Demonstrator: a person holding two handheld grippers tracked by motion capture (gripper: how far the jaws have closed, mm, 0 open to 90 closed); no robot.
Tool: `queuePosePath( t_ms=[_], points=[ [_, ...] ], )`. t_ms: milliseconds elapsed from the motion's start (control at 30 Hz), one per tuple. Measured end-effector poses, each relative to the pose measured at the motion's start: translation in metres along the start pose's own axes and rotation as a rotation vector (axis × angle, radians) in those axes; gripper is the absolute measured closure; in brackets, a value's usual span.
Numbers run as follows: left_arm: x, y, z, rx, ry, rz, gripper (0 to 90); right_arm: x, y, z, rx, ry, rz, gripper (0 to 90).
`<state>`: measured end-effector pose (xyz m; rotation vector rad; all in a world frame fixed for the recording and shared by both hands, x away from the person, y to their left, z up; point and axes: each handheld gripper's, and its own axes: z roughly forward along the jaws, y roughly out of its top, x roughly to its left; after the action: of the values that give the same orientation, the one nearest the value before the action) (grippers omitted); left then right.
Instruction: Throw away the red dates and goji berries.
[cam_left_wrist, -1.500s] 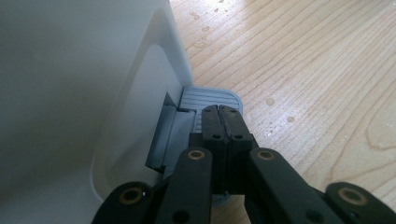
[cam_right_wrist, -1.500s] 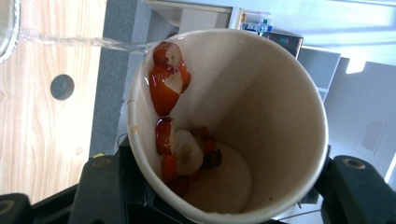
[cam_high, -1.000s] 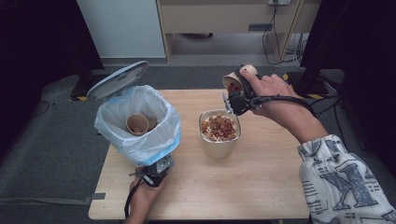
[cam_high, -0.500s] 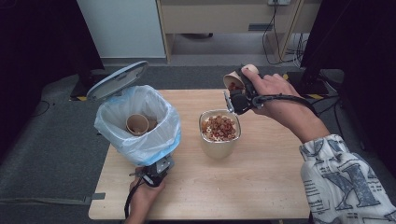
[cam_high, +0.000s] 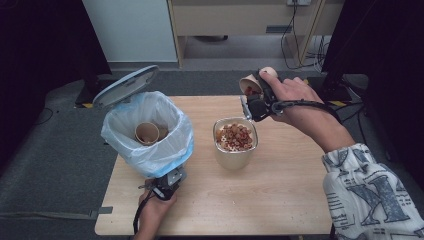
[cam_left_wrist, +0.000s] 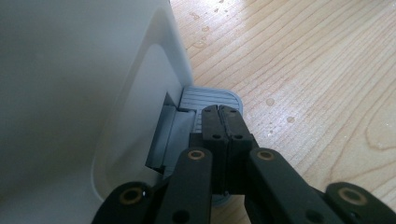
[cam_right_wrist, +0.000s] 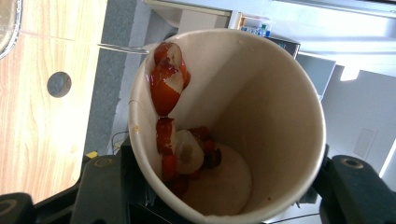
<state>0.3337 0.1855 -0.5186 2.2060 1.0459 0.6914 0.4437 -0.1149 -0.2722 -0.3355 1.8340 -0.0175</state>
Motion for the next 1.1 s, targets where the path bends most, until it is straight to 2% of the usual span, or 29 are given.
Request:
queuePosePath(
  t_ms=[700,967,1100],
  points=[
    [0.000,0.000,0.000,0.000,-0.002,0.001,88.6,-0.009,0.002,-0.005,0.004,-0.023,-0.012,40.1],
    [0.000,0.000,0.000,0.002,-0.002,0.002,88.6,-0.012,0.003,-0.005,0.009,-0.022,-0.027,40.2],
    [0.000,0.000,0.000,0.002,-0.003,0.001,88.6,-0.013,0.005,-0.005,0.014,-0.030,-0.062,40.8]
  ],
)
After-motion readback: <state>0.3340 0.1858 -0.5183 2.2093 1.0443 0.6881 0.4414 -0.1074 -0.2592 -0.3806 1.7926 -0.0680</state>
